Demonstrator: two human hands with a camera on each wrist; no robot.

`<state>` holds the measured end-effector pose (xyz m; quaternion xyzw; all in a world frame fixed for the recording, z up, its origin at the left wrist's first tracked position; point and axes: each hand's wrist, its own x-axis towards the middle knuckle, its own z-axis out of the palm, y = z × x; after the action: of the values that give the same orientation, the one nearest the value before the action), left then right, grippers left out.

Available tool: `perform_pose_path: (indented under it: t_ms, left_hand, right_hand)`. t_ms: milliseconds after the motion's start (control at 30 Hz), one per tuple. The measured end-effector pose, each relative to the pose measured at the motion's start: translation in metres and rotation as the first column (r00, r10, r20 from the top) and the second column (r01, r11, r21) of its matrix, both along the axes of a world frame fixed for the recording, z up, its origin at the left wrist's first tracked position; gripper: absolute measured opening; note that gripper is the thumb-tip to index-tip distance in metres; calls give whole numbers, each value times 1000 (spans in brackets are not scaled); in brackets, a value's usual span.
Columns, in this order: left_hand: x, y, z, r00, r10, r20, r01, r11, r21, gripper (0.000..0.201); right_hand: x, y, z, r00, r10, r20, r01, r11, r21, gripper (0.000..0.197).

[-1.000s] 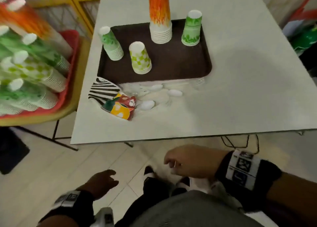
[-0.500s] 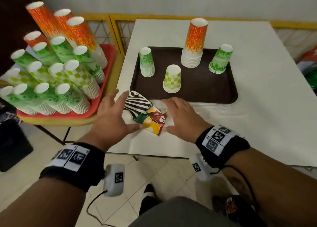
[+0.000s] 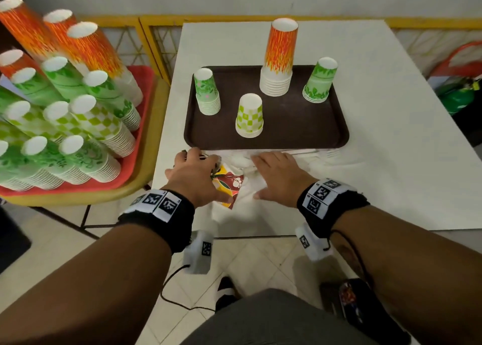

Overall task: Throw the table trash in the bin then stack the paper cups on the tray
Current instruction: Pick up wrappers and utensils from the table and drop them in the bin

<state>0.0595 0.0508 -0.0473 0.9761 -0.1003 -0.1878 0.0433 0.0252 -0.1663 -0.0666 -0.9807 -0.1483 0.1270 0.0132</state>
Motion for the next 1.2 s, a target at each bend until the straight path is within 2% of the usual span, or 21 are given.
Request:
perform_pose_path:
  t_ms: [233, 367, 433, 733, 867, 1000, 1200]
  left_hand:
    - [11, -1, 1, 994, 51, -102, -50, 999, 12, 99]
    - [13, 1, 2, 989, 94, -115, -102, 993, -65, 81]
    - [12, 1, 1, 991, 94, -96, -105, 989, -108, 73]
    - [6, 6, 3, 991, 103, -90, -122, 962, -245, 77]
    - [9, 7, 6, 990, 94, -103, -119, 956, -268, 73]
    - [11, 7, 7, 992, 83, -98, -110, 944, -310, 70]
    - [13, 13, 9, 986, 116, -121, -154, 910, -385, 58]
  right_hand:
    - [9, 11, 7, 998, 55, 24, -54, 998, -36, 75]
    - [9, 20, 9, 993, 85, 82, -81, 996, -49, 53]
    - [9, 24, 7, 995, 68, 79, -66, 997, -30, 49]
    - [11, 30, 1, 995, -18, 96, 14, 999, 43, 44]
    - [12, 31, 0, 998, -26, 49, 21, 994, 111, 51]
    - [16, 37, -1, 1000, 21, 21, -22, 998, 56, 64]
    - [19, 39, 1, 995, 52, 88, -49, 998, -32, 48]
